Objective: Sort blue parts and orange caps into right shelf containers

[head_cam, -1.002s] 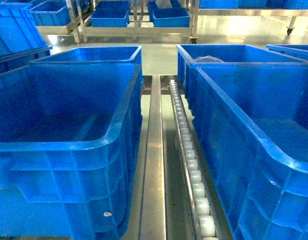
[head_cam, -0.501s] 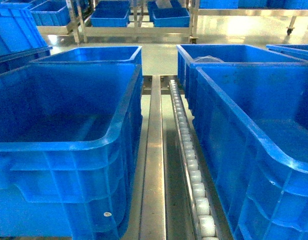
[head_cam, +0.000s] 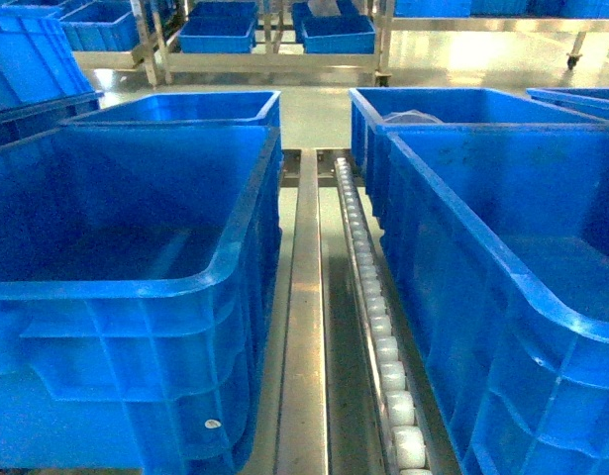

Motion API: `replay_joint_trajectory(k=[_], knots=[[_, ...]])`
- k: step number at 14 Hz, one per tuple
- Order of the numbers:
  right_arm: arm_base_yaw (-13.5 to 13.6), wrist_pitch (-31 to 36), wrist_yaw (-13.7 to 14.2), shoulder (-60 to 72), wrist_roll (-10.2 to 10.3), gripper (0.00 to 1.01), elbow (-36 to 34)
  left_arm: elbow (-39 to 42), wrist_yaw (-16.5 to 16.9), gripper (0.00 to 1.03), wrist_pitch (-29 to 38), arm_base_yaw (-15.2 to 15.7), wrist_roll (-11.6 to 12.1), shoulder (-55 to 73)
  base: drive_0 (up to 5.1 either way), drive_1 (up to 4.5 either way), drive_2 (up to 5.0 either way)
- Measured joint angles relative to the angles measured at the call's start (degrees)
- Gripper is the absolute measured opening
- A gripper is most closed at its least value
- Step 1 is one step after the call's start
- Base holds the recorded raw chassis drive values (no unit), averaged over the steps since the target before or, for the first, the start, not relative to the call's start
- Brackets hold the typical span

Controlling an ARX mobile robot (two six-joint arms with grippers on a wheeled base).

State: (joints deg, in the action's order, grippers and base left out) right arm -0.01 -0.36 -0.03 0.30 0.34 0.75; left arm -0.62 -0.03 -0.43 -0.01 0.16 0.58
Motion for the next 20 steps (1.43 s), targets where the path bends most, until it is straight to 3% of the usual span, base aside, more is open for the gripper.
replay_joint_trajectory(k=[8,9,10,11,12,13,14,15,16,17,18,20], knots=[[0.0,0.0,0.0,0.0,0.0,0.43,0.0,0.0,0.0,0.42,0.0,0.0,0.0,0.0,0.0,0.0,0.0],[0.2,2.4,1.0,0.0,-2.5,0.43,0.0,0.0,-1.8,0.42,1.1,-0.7,0.5,0.0,0.0,0.0,0.0],[0.4,8.3,1.3,1.3,-9.2,0.43,0.6,-0.1,-8.4,0.42,9.7,-3.8,1.8,3.7,0.0,0.0,0.0],[0.8,19.2,0.7,14.1,-14.2,0.43,3.3,-1.5,-9.4,0.42,19.6,-5.4,3.1,14.3,0.0,0.0,0.0],[0.2,32.9,-3.5,33.3,-14.9,0.43,11.4,-8.3,-6.1,0.42,34.5,-6.3,2.9,31.7,0.0,0.0,0.0],[0.5,42.7,-3.8,54.1,-13.9,0.43,21.3,-19.0,-3.7,0.42,45.5,-5.4,2.4,50.4,0.0,0.0,0.0],[1.2,44.6,-1.5,70.5,-12.0,0.43,27.2,-29.4,-4.1,0.42,47.5,-4.6,-0.6,68.2,0.0,0.0,0.0],[1.6,45.5,3.8,80.4,-10.2,0.54,29.9,-33.3,-5.7,0.58,49.2,-4.1,-2.1,80.9,0.0,0.0,0.0],[1.5,46.2,6.3,80.5,-9.8,0.74,30.0,-32.4,-6.1,0.78,48.5,-3.9,-3.7,82.9,0.0,0.0,0.0],[1.5,46.9,5.8,80.0,-9.0,0.95,30.4,-32.4,-6.0,0.99,49.4,-3.9,-4.3,81.8,0.0,0.0,0.0],[0.3,51.5,0.6,77.7,-4.2,0.76,26.6,-31.4,-3.8,0.88,49.9,-3.5,-2.9,81.2,0.0,0.0,0.0],[0.3,52.3,0.3,72.0,-1.7,0.48,19.2,-23.3,-1.9,0.61,51.8,-2.0,-1.2,74.6,0.0,0.0,0.0]])
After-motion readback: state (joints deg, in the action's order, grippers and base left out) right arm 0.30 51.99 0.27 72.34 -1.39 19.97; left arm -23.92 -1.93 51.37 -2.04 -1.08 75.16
